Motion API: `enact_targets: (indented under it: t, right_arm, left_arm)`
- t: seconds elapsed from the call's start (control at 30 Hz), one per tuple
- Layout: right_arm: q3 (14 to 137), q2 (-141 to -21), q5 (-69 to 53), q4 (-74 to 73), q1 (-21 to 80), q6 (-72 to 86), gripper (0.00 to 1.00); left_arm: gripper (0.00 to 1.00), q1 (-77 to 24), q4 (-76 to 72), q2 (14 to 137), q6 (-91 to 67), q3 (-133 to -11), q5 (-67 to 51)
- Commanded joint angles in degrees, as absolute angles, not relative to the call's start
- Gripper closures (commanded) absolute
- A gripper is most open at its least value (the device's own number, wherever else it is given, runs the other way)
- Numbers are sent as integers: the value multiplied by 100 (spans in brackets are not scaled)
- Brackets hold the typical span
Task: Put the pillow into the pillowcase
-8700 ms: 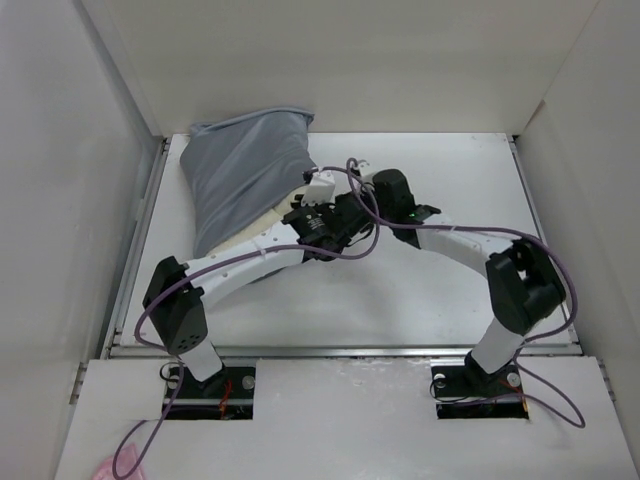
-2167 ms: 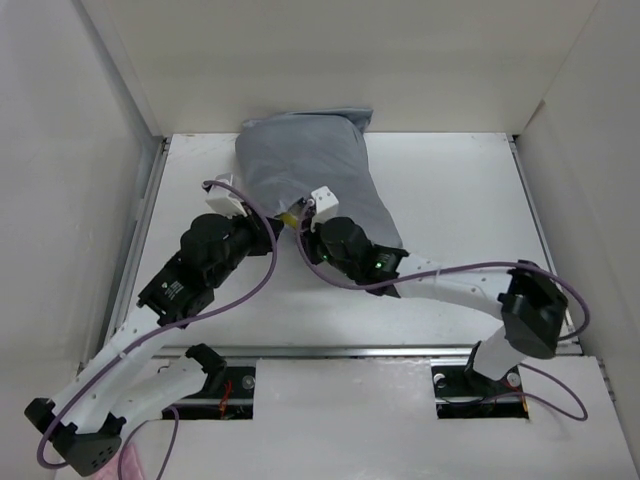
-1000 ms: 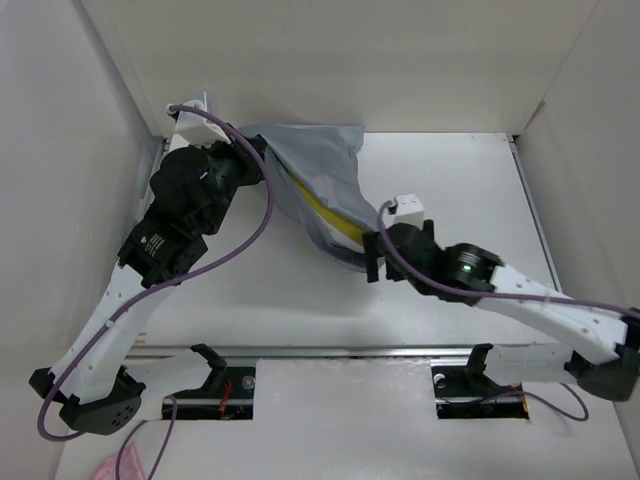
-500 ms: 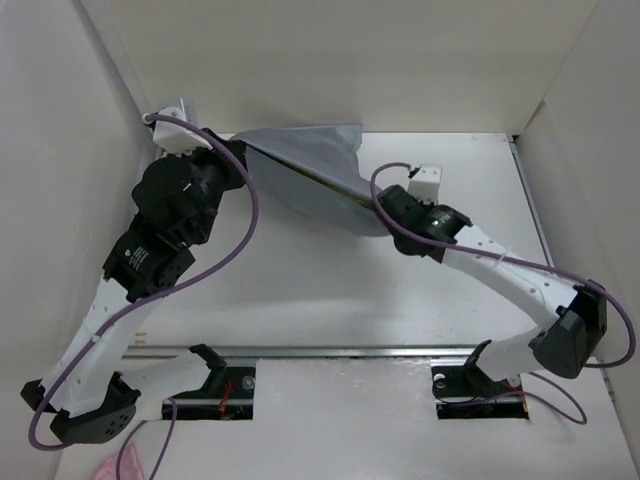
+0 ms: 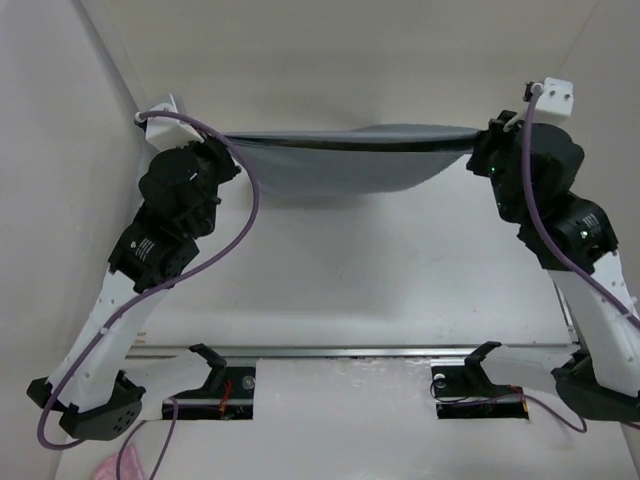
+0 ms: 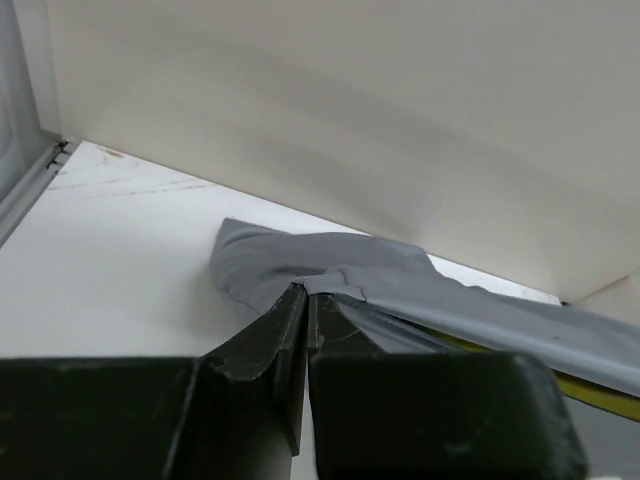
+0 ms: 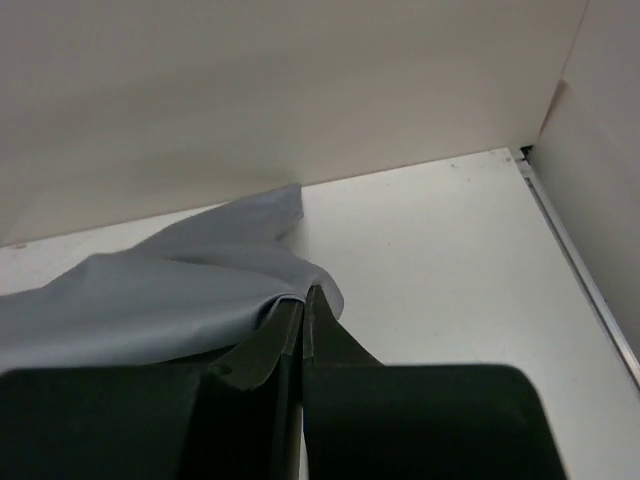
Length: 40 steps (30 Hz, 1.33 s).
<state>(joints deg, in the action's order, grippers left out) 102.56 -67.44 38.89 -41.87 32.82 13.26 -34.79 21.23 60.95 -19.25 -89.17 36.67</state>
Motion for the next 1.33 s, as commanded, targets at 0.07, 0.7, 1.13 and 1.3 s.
enact_targets:
  t: [0.07, 0.7, 1.13, 1.3]
  right_arm:
    - [9213, -7137, 3552, -4938, 3217, 1666, 100]
    - [8086, -4991, 1817, -4544, 3384, 1811, 1]
    - [7437, -6012, 2628, -3209, 3384, 2373, 1]
    - [7304, -6196, 2803, -3015, 3384, 2425, 1]
  left_arm:
    - [100, -3357, 2020, 5318, -2319, -8175, 3490]
    - [0, -3357, 3138, 4402, -3806, -7198, 3727]
    - [0, -3305, 2654, 5510, -3604, -6662, 3050]
    - [0, -3243, 2470, 5634, -3604, -6662, 2997]
